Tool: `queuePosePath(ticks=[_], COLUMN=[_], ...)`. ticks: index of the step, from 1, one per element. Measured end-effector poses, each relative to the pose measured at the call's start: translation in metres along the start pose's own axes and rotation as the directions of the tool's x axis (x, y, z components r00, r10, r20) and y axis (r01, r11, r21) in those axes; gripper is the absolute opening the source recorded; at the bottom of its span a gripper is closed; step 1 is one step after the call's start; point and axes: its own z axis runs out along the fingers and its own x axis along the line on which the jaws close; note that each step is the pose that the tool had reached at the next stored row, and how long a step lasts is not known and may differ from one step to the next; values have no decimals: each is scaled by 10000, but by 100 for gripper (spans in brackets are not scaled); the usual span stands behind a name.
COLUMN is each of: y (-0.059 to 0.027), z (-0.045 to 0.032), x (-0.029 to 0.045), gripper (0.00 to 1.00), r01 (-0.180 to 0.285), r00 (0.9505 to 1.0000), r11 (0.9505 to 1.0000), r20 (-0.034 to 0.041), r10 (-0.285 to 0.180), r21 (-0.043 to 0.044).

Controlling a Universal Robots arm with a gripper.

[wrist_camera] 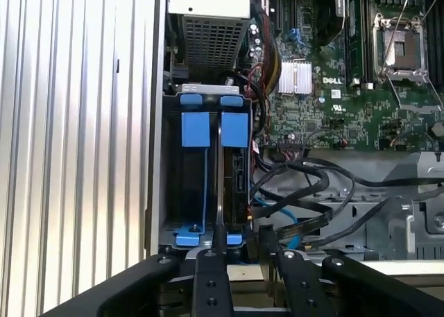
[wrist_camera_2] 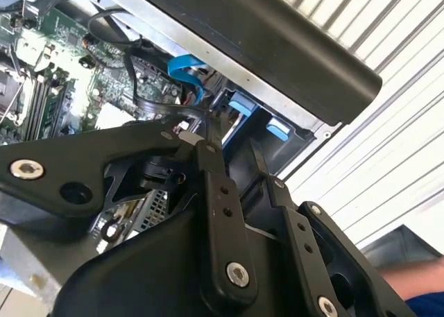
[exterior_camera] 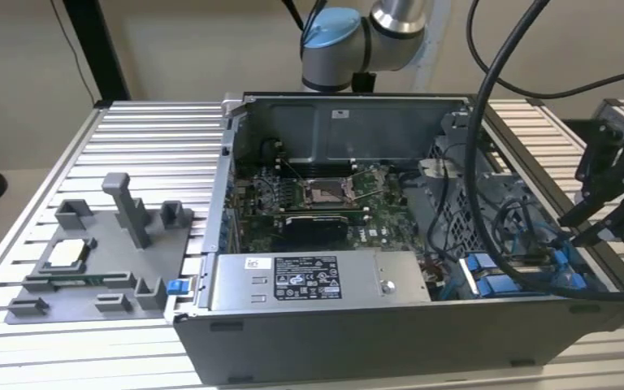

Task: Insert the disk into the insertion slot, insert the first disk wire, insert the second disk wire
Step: 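Insert the second disk wire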

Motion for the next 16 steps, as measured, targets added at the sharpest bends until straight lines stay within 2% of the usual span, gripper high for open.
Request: queuePosePath(ticks=[9,16], y=[-52,-58], z=[25,26], x=[29,32], gripper=[100,100], r01=[159,167], r00=[9995,9994], r11=[9999,9999], r20=[279,296], r10=[-159,-167], r21=[-18,-19])
